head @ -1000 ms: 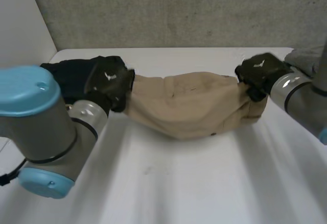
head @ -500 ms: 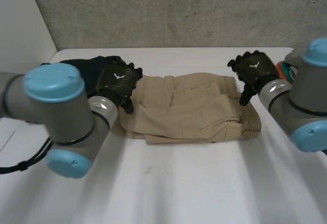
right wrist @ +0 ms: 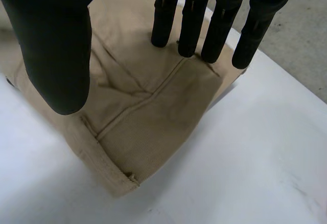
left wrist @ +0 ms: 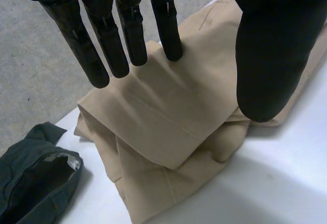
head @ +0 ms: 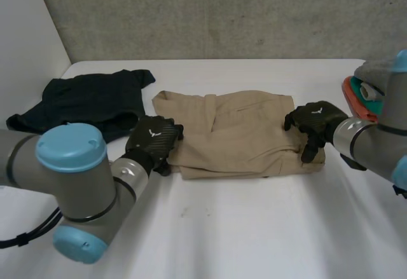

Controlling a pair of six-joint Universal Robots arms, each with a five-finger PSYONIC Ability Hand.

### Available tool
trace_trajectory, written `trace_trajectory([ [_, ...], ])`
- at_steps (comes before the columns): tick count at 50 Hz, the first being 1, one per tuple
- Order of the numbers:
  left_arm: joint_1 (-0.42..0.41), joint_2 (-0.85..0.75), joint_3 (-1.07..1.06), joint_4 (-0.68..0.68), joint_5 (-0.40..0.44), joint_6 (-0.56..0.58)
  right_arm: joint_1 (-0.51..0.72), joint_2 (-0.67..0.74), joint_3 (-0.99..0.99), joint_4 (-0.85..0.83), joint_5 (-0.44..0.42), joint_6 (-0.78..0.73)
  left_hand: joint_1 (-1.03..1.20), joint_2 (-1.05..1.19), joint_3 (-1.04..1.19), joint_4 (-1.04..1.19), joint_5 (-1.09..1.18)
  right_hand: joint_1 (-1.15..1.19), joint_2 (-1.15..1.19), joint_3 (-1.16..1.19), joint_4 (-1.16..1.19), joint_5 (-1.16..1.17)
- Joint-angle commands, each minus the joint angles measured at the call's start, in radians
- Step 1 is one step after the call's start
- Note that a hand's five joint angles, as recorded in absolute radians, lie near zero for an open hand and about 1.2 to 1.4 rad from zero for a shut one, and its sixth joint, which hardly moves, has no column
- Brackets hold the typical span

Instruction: Fold the laundry.

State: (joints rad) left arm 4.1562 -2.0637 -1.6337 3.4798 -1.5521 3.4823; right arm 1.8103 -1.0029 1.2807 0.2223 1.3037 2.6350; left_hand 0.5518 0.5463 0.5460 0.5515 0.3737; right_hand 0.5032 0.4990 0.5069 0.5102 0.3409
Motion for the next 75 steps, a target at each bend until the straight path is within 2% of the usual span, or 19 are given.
trace_trajectory([
  [1, -0.001, -0.091, 0.07, 0.019, -0.002, 0.052, 0.009, 0.075, -0.001, -0.092, 0.006, -0.013, 0.093, 0.099, 0.099, 0.093, 0.097, 0.075, 0.079, 0.071, 0.068, 0.063],
  [6, 0.005, -0.139, 0.112, 0.019, -0.002, 0.118, 0.011, 0.099, -0.001, -0.145, 0.008, -0.013, 0.252, 0.257, 0.257, 0.252, 0.255, 0.262, 0.267, 0.259, 0.255, 0.25],
  [10, 0.005, -0.15, 0.129, 0.019, 0.0, 0.136, 0.011, 0.104, -0.001, -0.173, 0.011, -0.012, 0.67, 0.676, 0.676, 0.67, 0.674, 0.755, 0.759, 0.751, 0.747, 0.742],
  [12, 0.002, -0.148, 0.129, 0.019, -0.002, 0.136, 0.011, 0.098, 0.0, -0.176, 0.012, -0.012, 0.803, 0.809, 0.809, 0.803, 0.807, 0.891, 0.895, 0.887, 0.884, 0.878],
  [16, -0.005, -0.115, 0.127, 0.013, -0.008, 0.127, 0.006, 0.075, 0.003, -0.173, 0.012, -0.013, 0.844, 0.85, 0.85, 0.845, 0.848, 0.893, 0.897, 0.889, 0.886, 0.881],
  [22, -0.007, 0.08, 0.112, -0.014, -0.008, 0.119, 0.003, -0.022, 0.017, -0.159, 0.019, -0.016, 0.844, 0.85, 0.85, 0.845, 0.848, 0.893, 0.897, 0.889, 0.886, 0.881],
  [27, -0.002, 0.247, 0.129, -0.134, -0.003, 0.116, 0.0, -0.184, 0.029, -0.091, 0.017, -0.067, 0.844, 0.85, 0.85, 0.845, 0.848, 0.893, 0.897, 0.889, 0.886, 0.881],
  [37, -0.001, 0.412, 0.173, -0.334, -0.002, 0.112, 0.0, -0.473, 0.002, 0.139, 0.006, -0.216, 0.844, 0.85, 0.85, 0.845, 0.848, 0.893, 0.897, 0.889, 0.886, 0.881],
  [44, 0.005, 0.361, 0.166, -0.407, -0.002, 0.109, 0.003, -0.468, 0.032, 0.258, 0.009, -0.308, 0.844, 0.85, 0.85, 0.845, 0.848, 0.893, 0.897, 0.889, 0.886, 0.881],
  [52, 0.005, 0.038, 0.265, -0.406, -0.008, 0.121, 0.011, -0.212, -0.01, 0.24, 0.019, -0.336, 0.844, 0.85, 0.85, 0.845, 0.848, 0.893, 0.897, 0.889, 0.886, 0.881],
  [56, 0.009, -0.14, 0.475, -0.381, -0.009, 0.132, 0.014, -0.055, -0.099, 0.133, 0.048, -0.329, 0.844, 0.85, 0.85, 0.845, 0.848, 0.893, 0.897, 0.889, 0.886, 0.881],
  [59, 0.013, -0.2, 0.598, -0.325, -0.008, 0.156, 0.015, 0.009, -0.162, 0.043, 0.087, -0.329, 0.844, 0.85, 0.85, 0.845, 0.848, 0.893, 0.897, 0.889, 0.886, 0.881],
  [62, 0.015, -0.228, 0.736, -0.175, -0.006, 0.204, 0.027, 0.059, -0.253, -0.117, 0.14, -0.328, 0.844, 0.85, 0.85, 0.845, 0.848, 0.893, 0.897, 0.889, 0.886, 0.881],
  [63, 0.016, -0.228, 0.788, -0.053, 0.001, 0.228, 0.04, 0.066, -0.289, -0.227, 0.156, -0.319, 0.844, 0.85, 0.85, 0.845, 0.848, 0.893, 0.897, 0.889, 0.886, 0.881],
  [66, 0.025, -0.225, 0.839, 0.138, 0.003, 0.254, 0.06, 0.06, -0.325, -0.426, 0.17, -0.296, 0.844, 0.85, 0.85, 0.845, 0.848, 0.893, 0.897, 0.889, 0.886, 0.881],
  [67, 0.039, -0.219, 0.86, 0.268, 0.0, 0.258, 0.069, 0.047, -0.33, -0.572, 0.169, -0.271, 0.844, 0.85, 0.85, 0.845, 0.848, 0.893, 0.897, 0.889, 0.886, 0.881],
  [69, 0.053, -0.208, 0.876, 0.382, 0.0, 0.256, 0.07, 0.026, -0.328, -0.719, 0.175, -0.251, 0.844, 0.85, 0.85, 0.845, 0.848, 0.893, 0.897, 0.889, 0.886, 0.881],
  [71, 0.067, -0.185, 0.881, 0.473, 0.0, 0.254, 0.072, 0.001, -0.327, -0.884, 0.18, -0.227, 0.844, 0.85, 0.85, 0.845, 0.848, 0.893, 0.897, 0.889, 0.886, 0.881],
  [75, 0.073, -0.17, 0.878, 0.455, 0.0, 0.248, 0.075, -0.005, -0.339, -0.94, 0.17, -0.214, 0.844, 0.85, 0.85, 0.845, 0.848, 0.893, 0.897, 0.889, 0.886, 0.881],
])
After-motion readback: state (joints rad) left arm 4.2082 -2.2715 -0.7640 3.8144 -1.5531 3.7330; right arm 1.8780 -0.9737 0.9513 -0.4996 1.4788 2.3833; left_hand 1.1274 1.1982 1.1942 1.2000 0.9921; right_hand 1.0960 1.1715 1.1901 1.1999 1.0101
